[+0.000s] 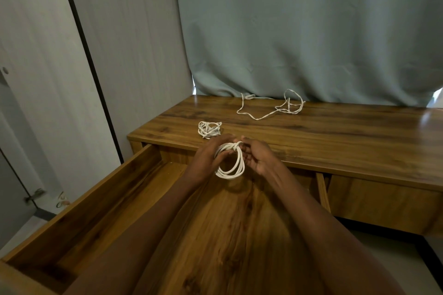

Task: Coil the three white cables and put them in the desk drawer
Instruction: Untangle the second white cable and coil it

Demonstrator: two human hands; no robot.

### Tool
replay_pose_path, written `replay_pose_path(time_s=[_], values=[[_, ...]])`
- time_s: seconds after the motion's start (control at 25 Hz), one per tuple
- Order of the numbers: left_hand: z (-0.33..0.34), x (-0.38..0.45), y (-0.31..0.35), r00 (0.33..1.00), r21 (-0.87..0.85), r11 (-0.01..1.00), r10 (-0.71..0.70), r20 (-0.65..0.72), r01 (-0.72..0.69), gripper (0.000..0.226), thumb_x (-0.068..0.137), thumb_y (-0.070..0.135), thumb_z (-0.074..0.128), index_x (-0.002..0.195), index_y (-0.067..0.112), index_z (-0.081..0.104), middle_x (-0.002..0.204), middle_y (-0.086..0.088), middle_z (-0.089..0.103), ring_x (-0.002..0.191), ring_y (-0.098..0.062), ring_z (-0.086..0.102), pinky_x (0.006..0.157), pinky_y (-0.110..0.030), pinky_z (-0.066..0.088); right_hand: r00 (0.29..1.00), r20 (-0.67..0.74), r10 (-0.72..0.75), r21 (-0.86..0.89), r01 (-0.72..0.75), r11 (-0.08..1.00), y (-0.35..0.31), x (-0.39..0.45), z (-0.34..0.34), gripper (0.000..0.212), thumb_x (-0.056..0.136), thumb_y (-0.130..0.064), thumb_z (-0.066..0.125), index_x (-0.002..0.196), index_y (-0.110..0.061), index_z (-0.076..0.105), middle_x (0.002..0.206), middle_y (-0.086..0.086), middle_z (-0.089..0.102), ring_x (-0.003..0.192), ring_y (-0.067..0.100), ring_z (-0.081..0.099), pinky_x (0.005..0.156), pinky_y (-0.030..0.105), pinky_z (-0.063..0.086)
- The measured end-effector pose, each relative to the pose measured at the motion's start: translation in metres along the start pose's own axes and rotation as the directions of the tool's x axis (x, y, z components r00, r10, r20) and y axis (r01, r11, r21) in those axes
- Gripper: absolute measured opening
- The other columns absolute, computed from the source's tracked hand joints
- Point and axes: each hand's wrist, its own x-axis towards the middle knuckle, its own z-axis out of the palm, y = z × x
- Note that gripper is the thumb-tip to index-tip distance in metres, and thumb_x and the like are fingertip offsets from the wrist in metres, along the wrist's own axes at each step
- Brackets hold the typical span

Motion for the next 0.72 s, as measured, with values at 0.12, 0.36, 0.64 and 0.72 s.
replay_pose_path(time_s=[0.12, 0.36, 0.64, 0.72], values=[[0.001, -0.002, -0.003, 0.994, 0.087, 0.990, 0.106, 0.024, -0.108, 0.041, 0.099, 0.018, 0.059, 0.139, 0.026, 0.055, 0.114, 0.006, 0.059, 0.102, -0.002, 0.053, 0.090, -0.008, 0.038, 1.000, 0.007, -0.019, 0.040, 0.019, 0.999, 0.007, 0.001, 0.003, 0.018, 0.098, -0.015, 0.061, 0.102, 0.000, 0.070, 0.067, 0.009, 0.071, 0.048, 0.015, 0.065, 0.053, 0.027, 0.058], [0.003, -0.004, -0.011, 0.994, 0.244, 0.966, 0.096, -0.048, -0.082, 0.038, 0.101, 0.029, 0.049, 0.136, 0.017, 0.060, 0.110, -0.005, 0.061, 0.092, -0.011, 0.058, 0.077, -0.021, 0.049, 0.978, 0.064, -0.200, -0.157, 0.208, 0.966, 0.004, -0.014, 0.002, 0.020, 0.100, -0.026, 0.061, 0.099, -0.009, 0.071, 0.076, 0.007, 0.076, 0.057, 0.013, 0.071, 0.048, 0.021, 0.053], [-0.006, -0.002, -0.031, 0.983, 0.210, 0.972, -0.070, -0.172, 0.106, 0.037, 0.103, 0.035, 0.041, 0.126, 0.015, 0.062, 0.116, -0.003, 0.068, 0.102, -0.014, 0.064, 0.086, -0.029, 0.051, 0.845, 0.414, -0.339, -0.519, 0.525, 0.675, 0.025, -0.014, 0.021, 0.050, 0.083, 0.003, 0.068, 0.122, -0.027, 0.060, 0.108, -0.007, 0.070, 0.102, 0.013, 0.068, 0.090, 0.034, 0.055], [-0.005, -0.002, -0.030, 0.981, 0.161, 0.981, -0.081, -0.175, 0.110, 0.029, 0.104, 0.029, 0.046, 0.122, 0.015, 0.064, 0.110, -0.001, 0.070, 0.096, -0.013, 0.065, 0.082, -0.028, 0.050, 0.845, 0.363, -0.392, -0.539, 0.534, 0.652, 0.028, -0.014, 0.022, 0.050, 0.083, 0.007, 0.063, 0.120, -0.025, 0.060, 0.107, -0.003, 0.070, 0.099, 0.017, 0.069, 0.088, 0.038, 0.055]])
